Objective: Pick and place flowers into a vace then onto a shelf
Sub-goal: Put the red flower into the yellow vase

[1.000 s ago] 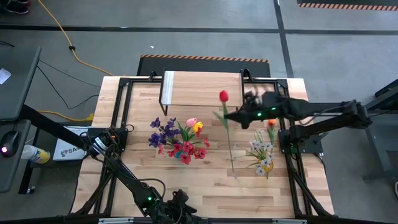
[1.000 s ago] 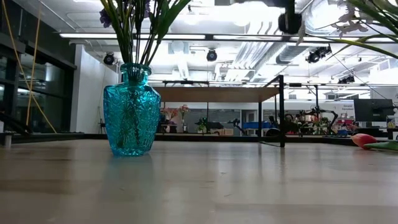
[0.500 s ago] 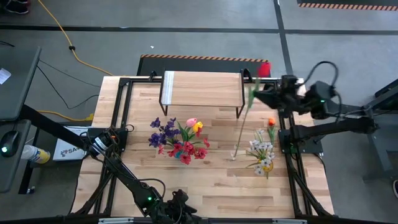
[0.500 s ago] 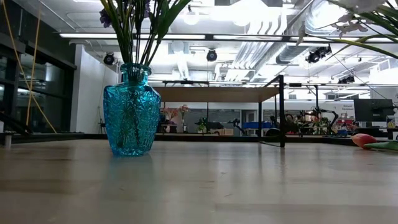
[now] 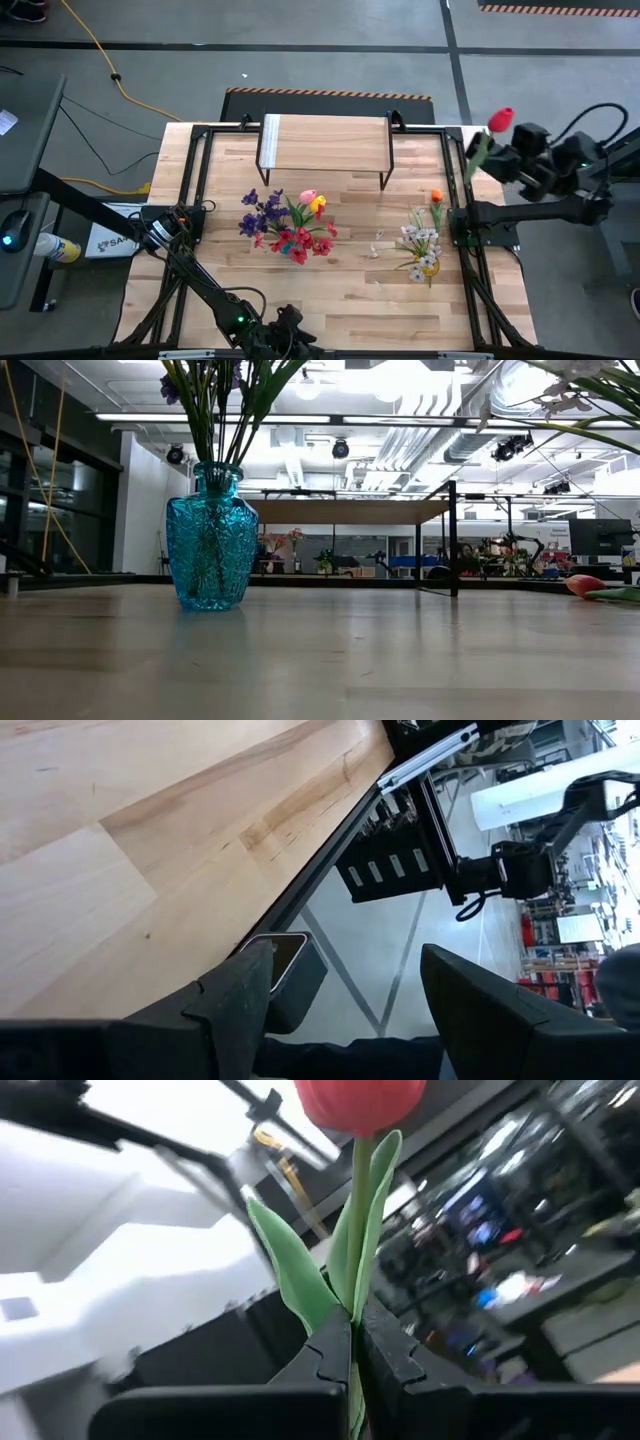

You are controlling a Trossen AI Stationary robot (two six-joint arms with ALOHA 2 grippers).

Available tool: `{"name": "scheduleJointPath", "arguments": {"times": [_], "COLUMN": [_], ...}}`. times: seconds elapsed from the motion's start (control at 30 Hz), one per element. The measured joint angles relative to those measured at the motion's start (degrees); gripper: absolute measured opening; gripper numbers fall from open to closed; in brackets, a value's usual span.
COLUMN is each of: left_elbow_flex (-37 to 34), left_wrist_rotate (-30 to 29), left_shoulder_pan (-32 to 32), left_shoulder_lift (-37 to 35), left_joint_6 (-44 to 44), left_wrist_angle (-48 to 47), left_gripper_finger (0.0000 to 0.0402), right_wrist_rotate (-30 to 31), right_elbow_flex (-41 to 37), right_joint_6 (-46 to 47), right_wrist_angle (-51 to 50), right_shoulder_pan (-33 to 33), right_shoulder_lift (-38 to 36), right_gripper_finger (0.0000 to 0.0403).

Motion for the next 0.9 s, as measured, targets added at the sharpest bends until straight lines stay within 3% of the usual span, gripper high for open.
{"name": "scheduleJointPath", "arguments": {"times": [0.23,0.43,0.67,0.9], "left_elbow_flex": [0.0,0.0,0.0,0.0], "left_wrist_rotate": [0.1,0.1,0.1,0.1], "left_shoulder_pan": [0.0,0.0,0.0,0.0], "left_shoulder_lift": [0.0,0.0,0.0,0.0], "left_joint_6": [-1.4,-1.6,-1.5,-1.6], "left_wrist_angle": [0.0,0.0,0.0,0.0], "left_gripper_finger": [0.0287,0.0287,0.0287,0.0287], "right_wrist_rotate": [-9.1,-12.4,-10.0,-5.1], "right_elbow_flex": [0.0,0.0,-0.1,-0.4], "right_joint_6": [2.3,-2.8,-12.9,-19.1], "right_wrist_angle": [-9.3,-20.0,-33.2,-36.1], "right_shoulder_pan": [0.0,0.0,0.0,0.0], "right_shoulder_lift": [-7.3,-10.9,-11.6,-11.6], "right_gripper_finger": [0.0000,0.0000,0.0000,0.0000]}}
